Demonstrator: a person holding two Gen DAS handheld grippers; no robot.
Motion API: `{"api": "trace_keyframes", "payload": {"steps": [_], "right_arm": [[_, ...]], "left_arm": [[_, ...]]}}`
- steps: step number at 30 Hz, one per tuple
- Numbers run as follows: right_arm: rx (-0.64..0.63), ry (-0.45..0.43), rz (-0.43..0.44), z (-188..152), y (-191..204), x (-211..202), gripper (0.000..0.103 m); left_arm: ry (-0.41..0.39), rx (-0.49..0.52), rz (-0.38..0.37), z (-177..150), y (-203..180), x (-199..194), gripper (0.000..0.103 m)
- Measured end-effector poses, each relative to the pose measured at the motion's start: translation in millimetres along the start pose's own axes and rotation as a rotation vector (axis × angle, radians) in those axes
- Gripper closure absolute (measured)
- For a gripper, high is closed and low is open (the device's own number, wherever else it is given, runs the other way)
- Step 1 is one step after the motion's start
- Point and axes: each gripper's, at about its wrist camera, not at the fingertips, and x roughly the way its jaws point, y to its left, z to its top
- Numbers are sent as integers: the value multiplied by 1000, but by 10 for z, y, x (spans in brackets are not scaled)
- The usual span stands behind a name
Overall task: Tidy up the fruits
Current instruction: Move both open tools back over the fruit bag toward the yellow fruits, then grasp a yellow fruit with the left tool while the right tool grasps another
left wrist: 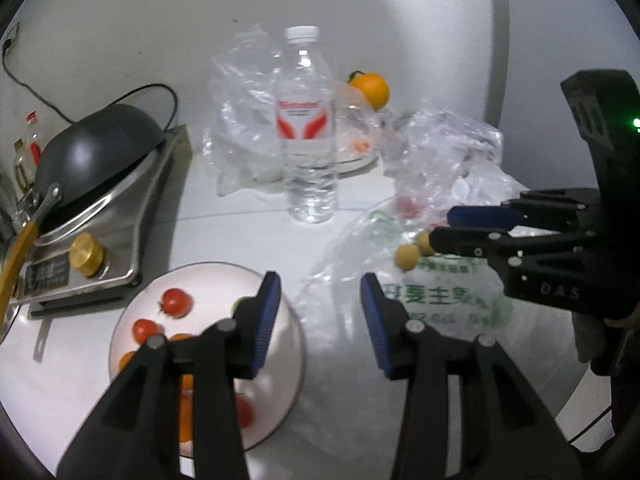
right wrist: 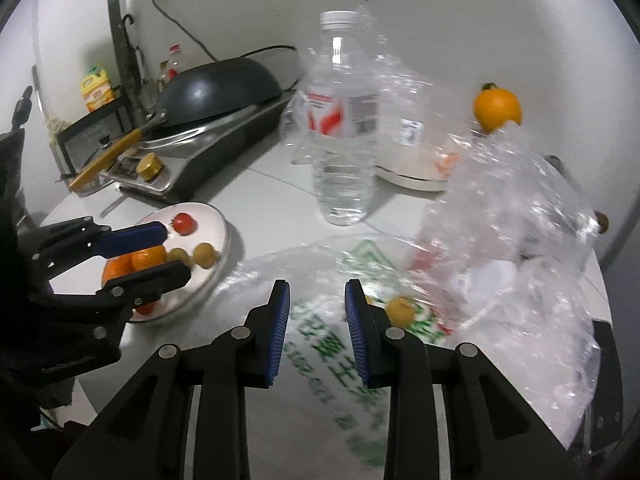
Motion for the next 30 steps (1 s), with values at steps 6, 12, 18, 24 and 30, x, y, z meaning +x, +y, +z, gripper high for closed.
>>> {"api": "trace_keyframes", "payload": {"steps": [6, 12, 18, 24, 30], "right_arm": [[17, 15, -2, -109, -224, 7, 73], [16, 44, -4, -181, -384, 119, 74], [15, 79, 11, -207, -503, 286, 74], [20, 92, 30, -191, -563, 394, 74], [21, 112, 40, -179, -612, 508, 74]], "left_arm": [[20, 35, -14, 72, -228, 96, 60], [43, 55, -26, 113, -384, 243, 60], [77, 63, -40, 145, -499, 472, 60], [104, 68, -40, 171, -516, 656, 60], [125, 68, -49, 175, -514, 791, 60]]}}
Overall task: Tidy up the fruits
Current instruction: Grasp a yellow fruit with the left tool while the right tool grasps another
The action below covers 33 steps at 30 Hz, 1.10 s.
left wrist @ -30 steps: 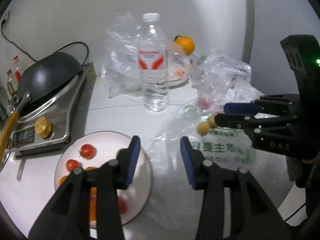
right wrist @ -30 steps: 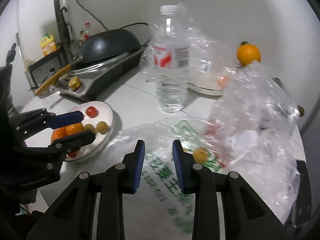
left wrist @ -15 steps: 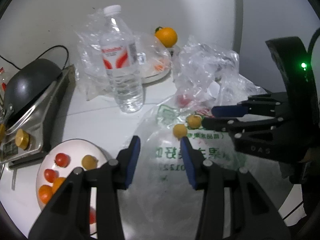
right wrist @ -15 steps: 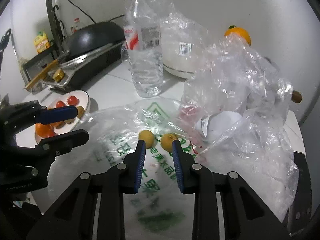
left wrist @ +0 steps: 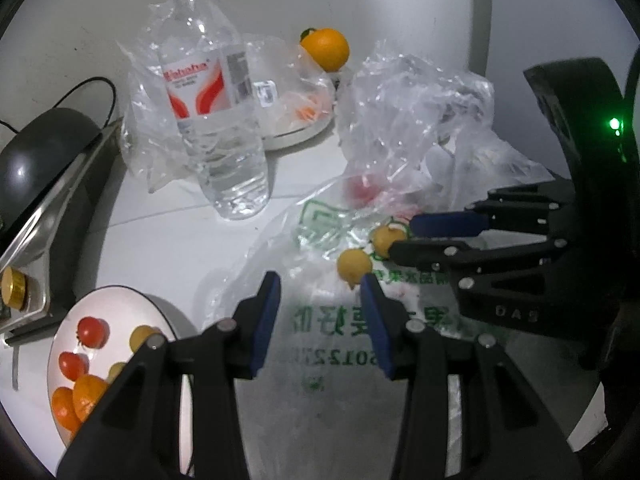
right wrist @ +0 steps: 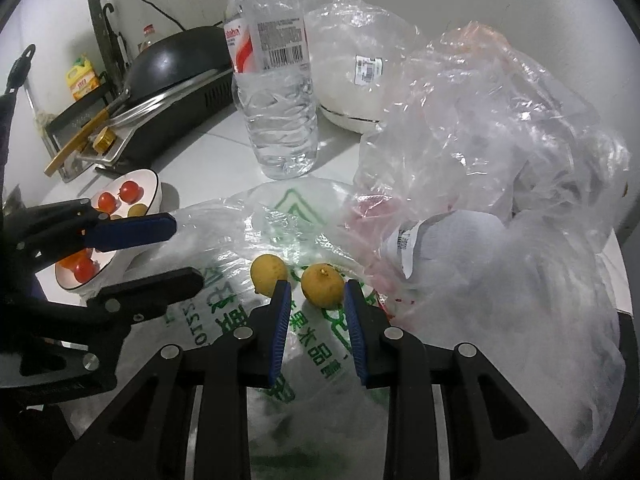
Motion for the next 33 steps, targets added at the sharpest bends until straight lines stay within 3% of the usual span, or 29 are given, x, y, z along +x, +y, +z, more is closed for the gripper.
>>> {"api": "trace_keyframes", "payload": {"steps": [13, 28, 33], "right_arm": [[7, 27, 17, 28, -34, 140, 75], [58, -5, -14, -60, -136, -126, 75], [63, -21, -14, -82, -144, -176, 75]], "left_arm": [[43, 31, -47, 102, -58, 290, 60], [37, 116, -58, 134, -185, 413, 60], [66, 151, -69, 139, -236, 493, 61]]}}
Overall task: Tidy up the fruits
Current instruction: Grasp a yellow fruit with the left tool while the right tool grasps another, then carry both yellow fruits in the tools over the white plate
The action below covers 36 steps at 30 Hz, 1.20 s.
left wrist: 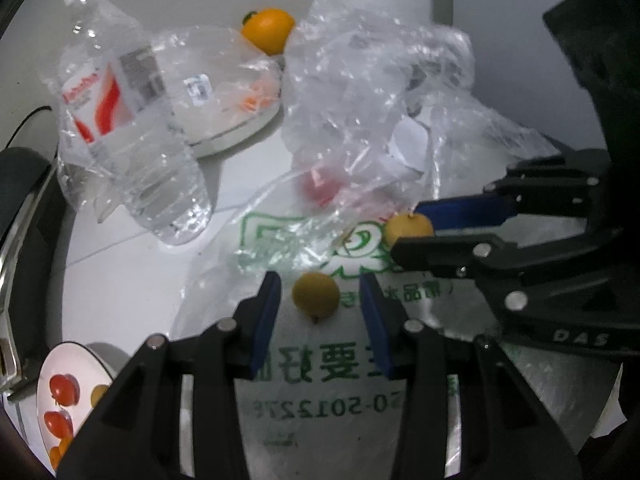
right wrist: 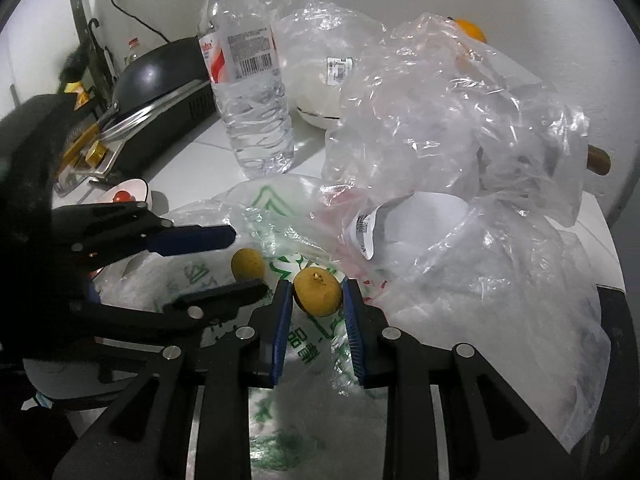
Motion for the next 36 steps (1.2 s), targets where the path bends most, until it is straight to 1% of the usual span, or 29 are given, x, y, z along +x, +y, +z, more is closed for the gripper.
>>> {"api": "trace_keyframes", "payload": {"steps": [2, 3, 5, 11, 18, 27, 31, 36], "right_arm": [[0, -6, 1, -1, -6, -15, 75], [0, -10, 2, -9, -16, -31, 75], [-1, -15, 1, -9, -20, -52, 75], [-10, -19, -7, -37, 16, -97, 75], [-20, -34, -12, -41, 85, -202, 75], [-31, -69, -21, -66, 199, -406, 75], [-46, -78, -21, -84, 304, -473, 75], [-65, -86, -20, -79, 459, -529, 75]], "left_arm": [[14, 5, -1, -6, -7, 39, 69], [18, 9, 1, -2, -15, 55, 70], [19, 15, 7, -9, -36, 59, 76], [3, 53, 18, -27, -122, -1, 76], [-54, 41, 24, -39, -162, -256, 76], [-122, 28, 54, -67, -215, -682, 76], [-140, 8, 69, -119, -190, -859, 76], [-163, -20, 63, -204, -141, -1053, 76]]}}
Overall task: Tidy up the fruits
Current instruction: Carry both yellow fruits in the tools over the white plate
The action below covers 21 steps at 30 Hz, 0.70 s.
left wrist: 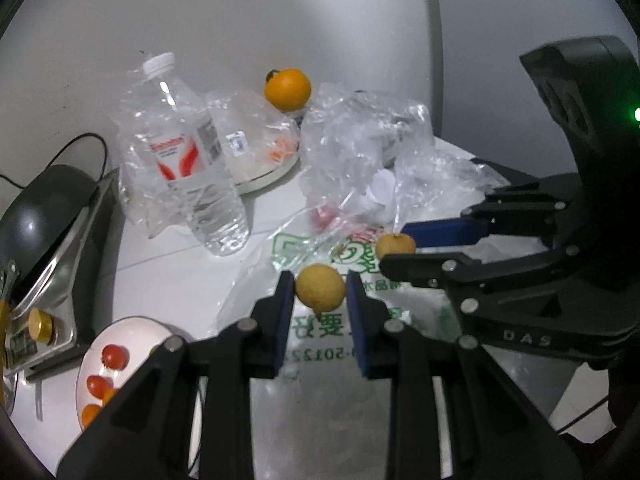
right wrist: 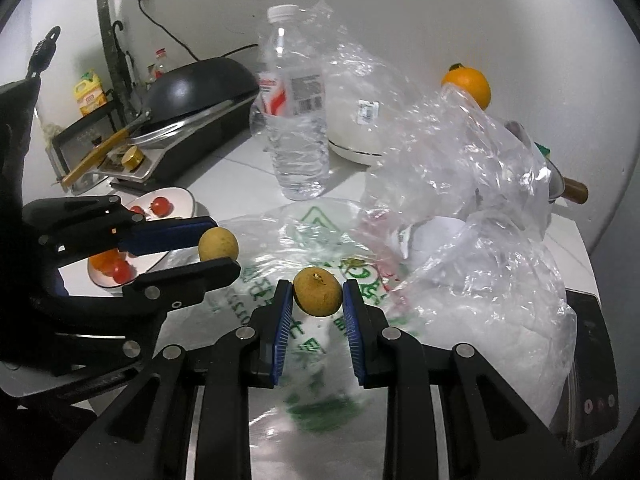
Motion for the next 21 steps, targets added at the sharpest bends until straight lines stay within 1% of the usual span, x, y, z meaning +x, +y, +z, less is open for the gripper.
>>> {"api": "trace_keyframes", "payload": {"steps": [3, 7, 21], "right_arm": [[-7, -4, -2, -3, 89, -40, 75], [-19, -2, 0, -4, 205, -58, 75], [-80, 14, 9, 112, 576, 43, 75]], "left_arm": [[-15, -23, -7, -51, 44, -124, 76], [-27, -46, 5, -154, 125, -265, 76], [-4, -124, 84, -541, 534, -460, 76]]}}
